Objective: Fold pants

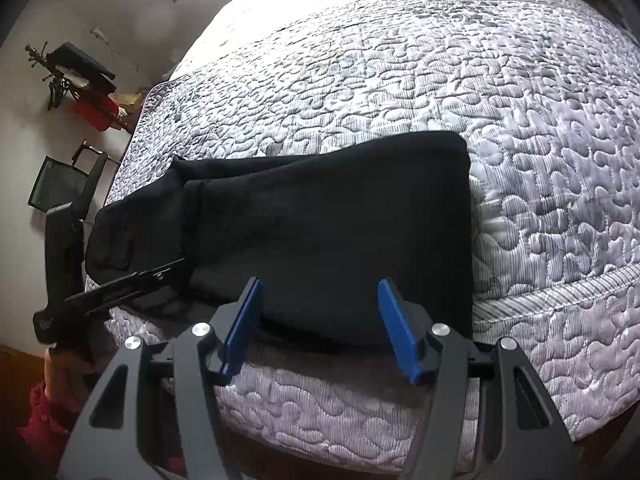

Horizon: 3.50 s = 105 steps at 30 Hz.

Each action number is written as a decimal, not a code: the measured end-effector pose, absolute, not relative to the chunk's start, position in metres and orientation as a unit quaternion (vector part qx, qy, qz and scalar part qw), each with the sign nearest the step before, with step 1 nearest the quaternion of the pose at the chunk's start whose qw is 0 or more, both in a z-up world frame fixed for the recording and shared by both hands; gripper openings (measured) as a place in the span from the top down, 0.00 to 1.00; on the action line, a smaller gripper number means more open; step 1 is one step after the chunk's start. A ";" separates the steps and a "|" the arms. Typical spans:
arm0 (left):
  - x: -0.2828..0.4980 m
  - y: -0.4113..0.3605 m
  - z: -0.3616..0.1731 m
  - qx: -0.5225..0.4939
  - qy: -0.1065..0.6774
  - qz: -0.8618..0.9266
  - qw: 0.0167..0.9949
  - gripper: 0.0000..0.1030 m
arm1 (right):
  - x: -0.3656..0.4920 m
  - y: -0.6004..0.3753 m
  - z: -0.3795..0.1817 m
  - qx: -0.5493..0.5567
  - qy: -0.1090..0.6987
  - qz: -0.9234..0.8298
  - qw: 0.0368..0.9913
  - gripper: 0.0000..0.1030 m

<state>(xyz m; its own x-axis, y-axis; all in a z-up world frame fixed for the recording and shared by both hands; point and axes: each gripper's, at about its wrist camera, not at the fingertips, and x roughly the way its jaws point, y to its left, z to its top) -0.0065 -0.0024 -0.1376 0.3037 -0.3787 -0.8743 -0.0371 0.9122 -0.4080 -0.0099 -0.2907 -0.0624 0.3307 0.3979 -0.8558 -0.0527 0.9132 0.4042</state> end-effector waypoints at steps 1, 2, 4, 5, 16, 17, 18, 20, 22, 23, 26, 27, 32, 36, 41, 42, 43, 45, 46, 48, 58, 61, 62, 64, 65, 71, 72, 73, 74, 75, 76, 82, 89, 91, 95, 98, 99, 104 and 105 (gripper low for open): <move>-0.010 0.000 -0.136 -0.181 0.576 -0.111 0.789 0.82 | -0.009 -0.291 -0.061 0.153 0.559 0.139 0.803 0.41; -0.012 0.003 -0.137 -0.181 0.574 -0.111 0.791 0.82 | -0.008 -0.292 -0.059 0.151 0.556 0.138 0.806 0.41; -0.013 0.007 -0.147 -0.171 0.580 -0.111 0.789 0.82 | -0.004 -0.295 -0.058 0.147 0.555 0.136 0.807 0.41; -0.014 0.006 -0.150 -0.166 0.578 -0.115 0.791 0.81 | -0.001 -0.296 -0.060 0.142 0.558 0.131 0.807 0.41; 0.001 -0.015 -0.085 -0.153 0.521 -0.153 0.826 0.64 | 0.043 -0.300 -0.048 0.105 0.567 0.122 0.808 0.45; 0.009 -0.024 -0.089 -0.154 0.531 -0.168 0.816 0.64 | 0.047 -0.300 -0.051 0.098 0.573 0.117 0.805 0.45; 0.014 -0.031 -0.094 -0.150 0.538 -0.173 0.811 0.64 | 0.053 -0.301 -0.056 0.095 0.582 0.109 0.800 0.45; 0.027 -0.040 -0.114 -0.131 0.562 -0.163 0.800 0.64 | 0.059 -0.305 -0.068 0.103 0.596 0.096 0.791 0.46; 0.030 -0.040 -0.131 -0.135 0.580 -0.155 0.788 0.64 | 0.064 -0.309 -0.081 0.110 0.606 0.092 0.783 0.48; 0.030 -0.039 -0.138 -0.136 0.587 -0.153 0.783 0.65 | 0.066 -0.310 -0.089 0.111 0.611 0.090 0.779 0.48; 0.022 -0.030 -0.149 -0.130 0.584 -0.159 0.786 0.71 | 0.068 -0.311 -0.106 0.114 0.615 0.097 0.775 0.47; 0.022 -0.026 -0.149 -0.135 0.583 -0.161 0.785 0.71 | 0.068 -0.311 -0.109 0.120 0.612 0.100 0.776 0.45; 0.015 -0.003 -0.131 -0.185 0.584 -0.158 0.774 0.63 | 0.061 -0.319 -0.088 0.154 0.597 0.104 0.780 0.43; -0.015 0.037 -0.108 -0.180 0.546 -0.133 0.807 0.41 | 0.037 -0.322 -0.057 0.200 0.566 0.140 0.787 0.41; -0.054 0.118 -0.101 -0.186 0.543 -0.049 0.817 0.41 | 0.018 -0.285 -0.053 0.162 0.581 0.155 0.783 0.40; -0.059 0.129 -0.102 -0.190 0.542 -0.038 0.817 0.41 | 0.016 -0.271 -0.056 0.155 0.586 0.163 0.779 0.40; -0.066 0.144 -0.102 -0.196 0.541 -0.024 0.817 0.41 | 0.015 -0.262 -0.059 0.151 0.590 0.169 0.775 0.40; -0.077 0.172 -0.107 -0.211 0.543 0.007 0.813 0.41 | 0.015 -0.240 -0.065 0.138 0.599 0.180 0.768 0.40; -0.080 0.184 -0.109 -0.219 0.543 0.017 0.810 0.41 | 0.015 -0.231 -0.067 0.131 0.603 0.183 0.766 0.40; -0.085 0.206 -0.115 -0.238 0.541 0.033 0.806 0.41 | 0.014 -0.215 -0.071 0.116 0.609 0.191 0.761 0.40; -0.069 0.290 -0.137 -0.325 0.509 0.095 0.791 0.36 | 0.015 -0.175 -0.093 0.058 0.629 0.191 0.752 0.35; -0.061 0.305 -0.151 -0.362 0.505 0.089 0.778 0.36 | 0.017 -0.173 -0.094 0.056 0.628 0.193 0.751 0.34; -0.059 0.305 -0.154 -0.369 0.503 0.090 0.776 0.36 | 0.017 -0.173 -0.094 0.055 0.629 0.193 0.751 0.33; -0.056 0.300 -0.156 -0.383 0.496 0.092 0.774 0.34 | 0.018 -0.173 -0.095 0.053 0.630 0.194 0.750 0.31; -0.053 0.295 -0.155 -0.385 0.495 0.092 0.773 0.35 | 0.018 -0.172 -0.096 0.051 0.630 0.194 0.750 0.30; -0.033 0.270 -0.154 -0.398 0.492 0.049 0.773 0.45 | 0.022 -0.164 -0.100 0.035 0.630 0.197 0.750 0.24; -0.032 0.272 -0.159 -0.408 0.492 0.052 0.767 0.48 | 0.022 -0.164 -0.100 0.034 0.630 0.196 0.750 0.23; -0.029 0.271 -0.161 -0.422 0.489 0.054 0.761 0.50 | 0.021 -0.164 -0.100 0.032 0.630 0.197 0.751 0.23; -0.028 0.271 -0.161 -0.427 0.487 0.053 0.760 0.56 | 0.022 -0.162 -0.101 0.030 0.629 0.199 0.751 0.23; -0.027 0.268 -0.157 -0.419 0.484 0.049 0.767 0.62 | 0.021 -0.162 -0.101 0.030 0.628 0.200 0.751 0.22; -0.026 0.265 -0.154 -0.410 0.482 0.049 0.773 0.65 | 0.021 -0.163 -0.101 0.031 0.627 0.203 0.751 0.22; -0.027 0.250 -0.123 -0.394 0.442 0.049 0.805 0.76 | 0.021 -0.174 -0.096 0.067 0.624 0.205 0.751 0.27; -0.025 0.208 -0.067 -0.310 0.390 0.005 0.867 0.77 | 0.014 -0.204 -0.069 0.093 0.598 0.188 0.773 0.28; -0.023 0.188 -0.053 -0.276 0.380 -0.013 0.883 0.78 | 0.013 -0.214 -0.065 0.104 0.593 0.184 0.777 0.28; -0.026 0.149 -0.038 -0.221 0.376 -0.044 0.899 0.78 | 0.009 -0.232 -0.061 0.120 0.586 0.172 0.783 0.27; -0.022 0.117 -0.033 -0.178 0.381 -0.067 0.905 0.78 | 0.008 -0.240 -0.064 0.131 0.587 0.166 0.782 0.28; -0.021 0.106 -0.033 -0.168 0.384 -0.076 0.905 0.78 | 0.007 -0.243 -0.065 0.135 0.587 0.164 0.781 0.28; -0.016 0.070 -0.039 -0.144 0.412 -0.125 0.891 0.78 | 0.005 -0.255 -0.069 0.144 0.590 0.154 0.779 0.28; -0.016 0.061 -0.042 -0.137 0.420 -0.138 0.886 0.77 | 0.005 -0.256 -0.070 0.146 0.591 0.152 0.779 0.28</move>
